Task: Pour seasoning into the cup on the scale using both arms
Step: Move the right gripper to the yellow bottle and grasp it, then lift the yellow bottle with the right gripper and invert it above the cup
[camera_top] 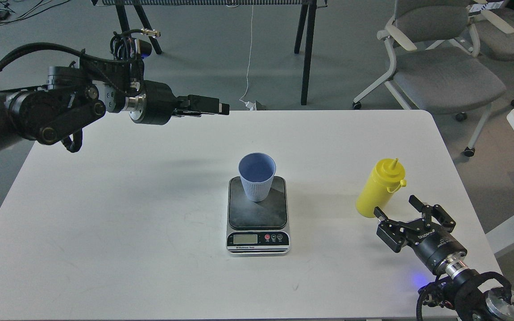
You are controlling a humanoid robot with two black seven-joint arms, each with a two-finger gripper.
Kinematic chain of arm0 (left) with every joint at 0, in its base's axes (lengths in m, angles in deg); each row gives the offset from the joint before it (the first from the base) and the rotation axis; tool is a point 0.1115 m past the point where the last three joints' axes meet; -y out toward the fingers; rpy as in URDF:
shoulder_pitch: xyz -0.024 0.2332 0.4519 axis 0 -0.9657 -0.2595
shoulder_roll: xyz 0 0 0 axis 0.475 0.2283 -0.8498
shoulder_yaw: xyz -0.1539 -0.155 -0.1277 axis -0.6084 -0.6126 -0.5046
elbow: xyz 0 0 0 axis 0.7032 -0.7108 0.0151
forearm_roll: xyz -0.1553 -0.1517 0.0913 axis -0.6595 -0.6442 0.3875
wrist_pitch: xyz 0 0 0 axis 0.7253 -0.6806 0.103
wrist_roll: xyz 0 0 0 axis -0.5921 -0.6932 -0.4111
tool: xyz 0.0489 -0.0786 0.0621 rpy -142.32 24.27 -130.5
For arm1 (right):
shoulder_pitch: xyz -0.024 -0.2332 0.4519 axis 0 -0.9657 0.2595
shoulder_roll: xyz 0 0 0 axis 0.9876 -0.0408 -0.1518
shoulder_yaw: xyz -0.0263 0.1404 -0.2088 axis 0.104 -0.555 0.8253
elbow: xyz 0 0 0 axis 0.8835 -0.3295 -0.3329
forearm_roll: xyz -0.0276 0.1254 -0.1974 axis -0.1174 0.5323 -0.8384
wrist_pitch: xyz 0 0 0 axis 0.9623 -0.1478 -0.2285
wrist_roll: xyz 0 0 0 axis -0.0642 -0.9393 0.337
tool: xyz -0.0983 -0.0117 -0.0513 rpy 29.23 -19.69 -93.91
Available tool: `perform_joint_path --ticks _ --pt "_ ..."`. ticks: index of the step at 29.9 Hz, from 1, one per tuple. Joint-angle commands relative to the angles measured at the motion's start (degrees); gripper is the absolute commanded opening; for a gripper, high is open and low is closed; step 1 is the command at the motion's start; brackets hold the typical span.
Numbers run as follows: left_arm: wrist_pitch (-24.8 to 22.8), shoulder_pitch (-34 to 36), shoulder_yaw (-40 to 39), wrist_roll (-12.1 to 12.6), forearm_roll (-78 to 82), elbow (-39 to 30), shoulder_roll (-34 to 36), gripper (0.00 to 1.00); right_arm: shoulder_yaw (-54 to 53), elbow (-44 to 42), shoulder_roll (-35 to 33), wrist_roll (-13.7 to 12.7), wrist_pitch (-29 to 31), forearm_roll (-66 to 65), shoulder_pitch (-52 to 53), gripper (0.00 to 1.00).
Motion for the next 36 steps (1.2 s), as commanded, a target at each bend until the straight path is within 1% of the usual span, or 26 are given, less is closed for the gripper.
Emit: perform_joint_path --ticks 1,15,24,31,32,33,34,36 --pt "0.0 -0.5 -0.1 0.0 -0.3 0.0 0.1 1.00 0.0 -0.3 0.8 0.0 0.0 -0.9 0.7 1.00" --pt "0.0 -2.0 -0.2 0.0 -0.3 0.0 0.4 1.00 0.0 -4.2 2.5 0.0 0.0 -1.2 5.1 1.00" --pt "0.0 -3.0 -0.2 0.0 -0.4 0.0 0.4 1.00 0.0 -7.5 6.4 0.0 0.0 -2.3 7.1 1.00" --pt "0.0 -3.7 -0.2 0.0 -0.4 -0.1 0.6 1.00 -0.1 -7.8 7.8 0.1 0.0 -3.0 8.4 0.98" --pt "0.0 -3.7 -0.2 0.0 -0.4 0.0 0.6 1.00 -0.1 -7.7 7.8 0.1 0.0 -3.0 8.5 0.95" --pt "0.0 -3.8 -0.2 0.0 -0.4 0.0 0.6 1.00 -0.1 -7.8 7.8 0.1 0.0 -3.0 8.7 0.88" --pt "0.0 -3.8 -0.2 0.0 -0.4 0.0 0.6 1.00 -0.1 -7.8 7.8 0.1 0.0 -3.1 8.9 0.73" --pt "0.0 -3.8 -0.2 0.0 -0.4 -0.1 0.6 1.00 -0.1 -7.7 7.8 0.2 0.0 -3.1 9.0 0.36"
